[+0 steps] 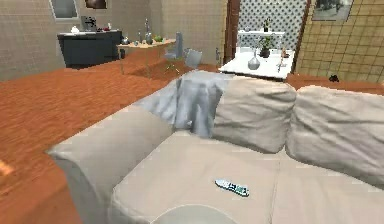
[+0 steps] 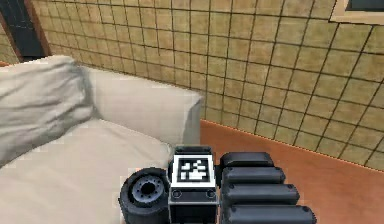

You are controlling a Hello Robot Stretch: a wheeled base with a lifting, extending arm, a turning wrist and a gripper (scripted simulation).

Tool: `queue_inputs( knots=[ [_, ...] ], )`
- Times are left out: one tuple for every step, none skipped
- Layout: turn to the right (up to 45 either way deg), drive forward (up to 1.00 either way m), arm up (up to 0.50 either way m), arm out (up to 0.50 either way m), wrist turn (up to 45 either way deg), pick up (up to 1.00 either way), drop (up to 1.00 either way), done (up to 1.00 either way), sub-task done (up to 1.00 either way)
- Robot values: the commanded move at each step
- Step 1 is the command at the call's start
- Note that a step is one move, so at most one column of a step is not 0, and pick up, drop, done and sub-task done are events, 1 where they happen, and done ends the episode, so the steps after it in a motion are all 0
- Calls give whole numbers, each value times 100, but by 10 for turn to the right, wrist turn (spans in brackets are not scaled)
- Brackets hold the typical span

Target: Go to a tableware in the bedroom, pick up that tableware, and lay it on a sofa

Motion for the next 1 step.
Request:
queue_inputs(
  knots=[
    [0, 30, 0, 0, 0, 0, 0, 0, 0]
  ],
)
